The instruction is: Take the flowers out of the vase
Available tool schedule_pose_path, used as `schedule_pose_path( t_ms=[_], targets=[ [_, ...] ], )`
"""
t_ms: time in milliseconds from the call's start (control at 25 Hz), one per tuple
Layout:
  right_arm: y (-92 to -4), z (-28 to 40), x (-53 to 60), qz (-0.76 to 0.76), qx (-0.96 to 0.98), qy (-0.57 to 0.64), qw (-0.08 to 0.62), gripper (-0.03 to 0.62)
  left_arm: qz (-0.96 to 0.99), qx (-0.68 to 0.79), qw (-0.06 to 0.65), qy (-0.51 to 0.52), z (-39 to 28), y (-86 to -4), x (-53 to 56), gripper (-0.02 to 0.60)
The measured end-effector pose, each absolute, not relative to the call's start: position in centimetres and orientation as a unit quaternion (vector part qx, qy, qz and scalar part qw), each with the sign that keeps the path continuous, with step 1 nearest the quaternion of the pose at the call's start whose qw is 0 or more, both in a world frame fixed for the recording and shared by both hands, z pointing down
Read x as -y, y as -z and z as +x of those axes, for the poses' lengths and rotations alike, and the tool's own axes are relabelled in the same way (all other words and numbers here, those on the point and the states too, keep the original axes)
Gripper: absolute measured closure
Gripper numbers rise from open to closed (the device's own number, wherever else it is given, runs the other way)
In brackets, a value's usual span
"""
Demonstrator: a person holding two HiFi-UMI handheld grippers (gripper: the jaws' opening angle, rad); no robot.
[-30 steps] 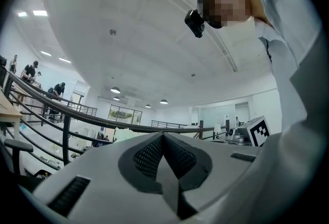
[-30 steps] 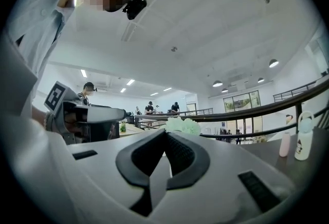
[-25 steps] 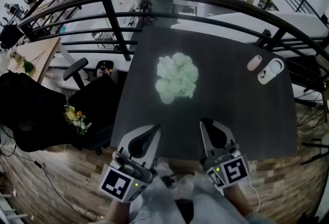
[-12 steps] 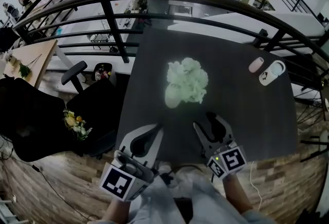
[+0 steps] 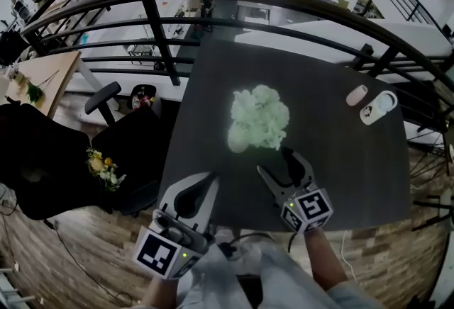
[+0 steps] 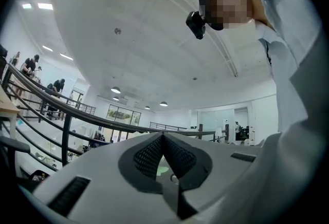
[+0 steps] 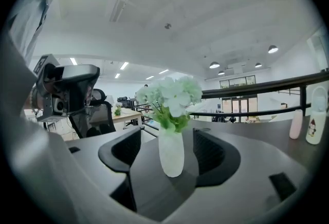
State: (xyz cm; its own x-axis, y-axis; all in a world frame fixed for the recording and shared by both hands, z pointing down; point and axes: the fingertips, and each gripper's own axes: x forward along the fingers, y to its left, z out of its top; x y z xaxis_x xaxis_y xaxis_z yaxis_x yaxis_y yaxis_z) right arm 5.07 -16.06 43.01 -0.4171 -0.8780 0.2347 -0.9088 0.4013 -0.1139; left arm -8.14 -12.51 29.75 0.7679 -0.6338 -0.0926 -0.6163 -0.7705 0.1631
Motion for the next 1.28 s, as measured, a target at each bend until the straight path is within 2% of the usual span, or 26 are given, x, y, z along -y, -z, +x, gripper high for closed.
schedule_pose_path(
  t_ms=[840, 1280],
  targets=[
    [-46.0, 3.5, 22.0, 0.428, 0.891, -0.124, 0.088, 0.250, 0.897, 0.434, 0.067, 0.055, -8.4, -30.2, 15.1, 0.583],
    [-45.1, 2.4, 23.6, 0.393, 0.910, -0.122, 0.053, 0.249, 0.885, 0.456, 0.078, 0.047, -7.6, -31.0, 15.8, 0.583]
  ],
)
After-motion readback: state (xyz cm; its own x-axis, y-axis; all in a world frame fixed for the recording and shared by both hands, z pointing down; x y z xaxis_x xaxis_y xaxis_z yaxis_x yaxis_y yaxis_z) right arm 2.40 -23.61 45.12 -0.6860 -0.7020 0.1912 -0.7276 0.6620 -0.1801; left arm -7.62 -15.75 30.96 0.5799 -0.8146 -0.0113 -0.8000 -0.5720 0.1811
